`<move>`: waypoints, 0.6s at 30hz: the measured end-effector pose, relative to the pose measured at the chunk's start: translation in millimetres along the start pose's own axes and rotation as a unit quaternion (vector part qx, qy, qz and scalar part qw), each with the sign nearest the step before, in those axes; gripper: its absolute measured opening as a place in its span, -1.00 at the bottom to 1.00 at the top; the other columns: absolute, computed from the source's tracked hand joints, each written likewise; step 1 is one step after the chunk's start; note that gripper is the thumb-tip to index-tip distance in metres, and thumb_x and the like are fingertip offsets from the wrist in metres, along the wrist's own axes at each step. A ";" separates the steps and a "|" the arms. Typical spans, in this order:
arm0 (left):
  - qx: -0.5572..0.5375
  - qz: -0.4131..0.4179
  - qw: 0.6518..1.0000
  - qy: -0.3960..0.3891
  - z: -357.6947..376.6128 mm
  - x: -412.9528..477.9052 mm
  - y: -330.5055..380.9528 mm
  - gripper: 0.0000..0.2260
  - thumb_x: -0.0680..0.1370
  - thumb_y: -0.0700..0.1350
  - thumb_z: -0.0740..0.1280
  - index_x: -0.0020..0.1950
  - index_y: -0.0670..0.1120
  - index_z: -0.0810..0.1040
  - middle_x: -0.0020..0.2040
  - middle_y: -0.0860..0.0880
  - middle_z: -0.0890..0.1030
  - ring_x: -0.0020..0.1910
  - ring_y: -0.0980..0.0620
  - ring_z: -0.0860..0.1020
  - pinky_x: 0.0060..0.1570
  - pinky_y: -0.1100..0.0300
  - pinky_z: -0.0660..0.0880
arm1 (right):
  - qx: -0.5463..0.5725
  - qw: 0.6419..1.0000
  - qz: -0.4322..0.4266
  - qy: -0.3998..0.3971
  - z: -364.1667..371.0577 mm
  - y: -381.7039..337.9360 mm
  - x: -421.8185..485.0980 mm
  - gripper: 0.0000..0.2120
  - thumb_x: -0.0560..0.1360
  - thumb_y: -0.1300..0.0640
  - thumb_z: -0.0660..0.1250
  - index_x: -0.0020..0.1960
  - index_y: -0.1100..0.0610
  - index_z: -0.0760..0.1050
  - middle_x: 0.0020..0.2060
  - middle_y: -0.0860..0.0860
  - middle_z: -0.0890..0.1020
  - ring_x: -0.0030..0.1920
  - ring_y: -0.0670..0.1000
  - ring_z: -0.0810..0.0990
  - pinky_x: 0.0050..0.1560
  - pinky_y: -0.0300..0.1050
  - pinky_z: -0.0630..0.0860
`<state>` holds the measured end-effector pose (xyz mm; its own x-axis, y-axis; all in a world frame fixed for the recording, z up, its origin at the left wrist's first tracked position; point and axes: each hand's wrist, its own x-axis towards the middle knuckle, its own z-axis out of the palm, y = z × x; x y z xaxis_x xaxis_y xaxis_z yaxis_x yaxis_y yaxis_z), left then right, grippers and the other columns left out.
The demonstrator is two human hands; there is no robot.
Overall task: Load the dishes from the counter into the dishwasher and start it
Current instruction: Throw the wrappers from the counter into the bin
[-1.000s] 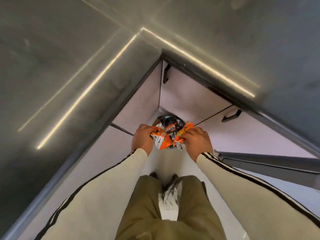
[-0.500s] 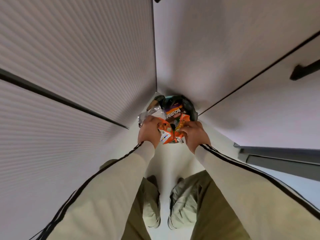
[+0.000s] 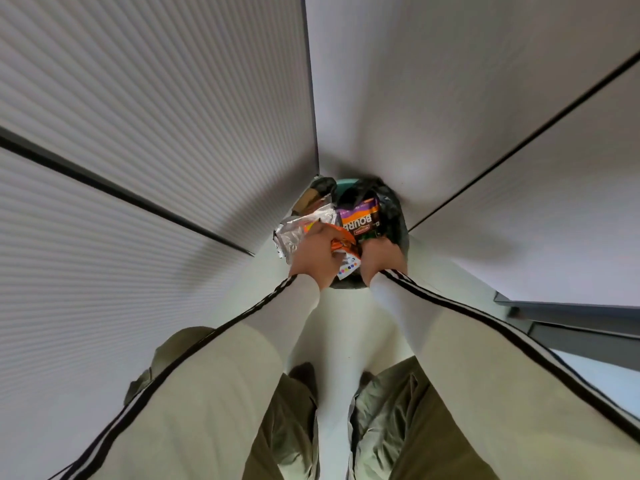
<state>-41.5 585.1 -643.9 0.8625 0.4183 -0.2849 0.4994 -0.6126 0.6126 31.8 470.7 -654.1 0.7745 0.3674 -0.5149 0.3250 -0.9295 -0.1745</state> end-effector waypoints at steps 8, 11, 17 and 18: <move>-0.016 -0.091 0.996 0.018 41.8 25.6 8.3 -0.79 0.55 -0.10 0.38 0.18 0.01 0.62 0.16 -0.01 0.60 0.12 -0.03 0.57 0.16 0.11 0.52 | 0.114 0.992 -0.040 -0.041 -16.6 20.3 12.6 -0.67 0.49 0.13 0.36 0.25 0.07 0.52 0.12 0.08 0.62 0.11 0.16 0.60 0.19 0.02 0.55; -0.014 -0.112 0.993 0.018 48.9 36.7 7.3 -0.78 0.53 -0.19 0.37 0.15 -0.04 0.63 0.11 -0.03 0.64 0.11 -0.04 0.59 0.16 0.11 0.53 | 0.097 0.989 -0.109 0.017 -12.4 20.2 -3.9 -0.63 0.43 0.18 0.38 0.23 0.06 0.52 0.15 0.09 0.58 0.11 0.14 0.58 0.16 -0.02 0.53; -0.005 -0.122 0.992 -0.034 57.9 58.6 -10.6 -0.76 0.52 -0.21 0.35 0.15 -0.05 0.67 0.15 -0.08 0.65 0.17 -0.10 0.58 0.25 0.11 0.48 | 0.072 0.985 -0.146 -0.063 12.1 19.9 -5.4 -0.76 0.51 0.21 0.24 0.15 0.12 0.55 0.04 0.07 0.64 0.07 0.12 0.61 0.07 -0.07 0.54; 0.014 -0.115 0.992 -0.049 59.5 62.1 -11.6 -0.75 0.55 -0.19 0.33 0.21 -0.07 0.65 0.18 -0.10 0.64 0.18 -0.13 0.57 0.26 0.10 0.48 | 0.047 0.986 -0.142 -0.076 12.2 18.1 -3.3 -0.72 0.53 0.20 0.23 0.22 0.12 0.52 0.09 0.07 0.62 0.11 0.12 0.60 0.10 -0.10 0.52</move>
<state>11.1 578.3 -712.6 0.7289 0.4820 -0.4862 0.6845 -0.5279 0.5028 28.5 452.2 -665.8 0.5665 0.6114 -0.5525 0.4608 -0.7909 -0.4028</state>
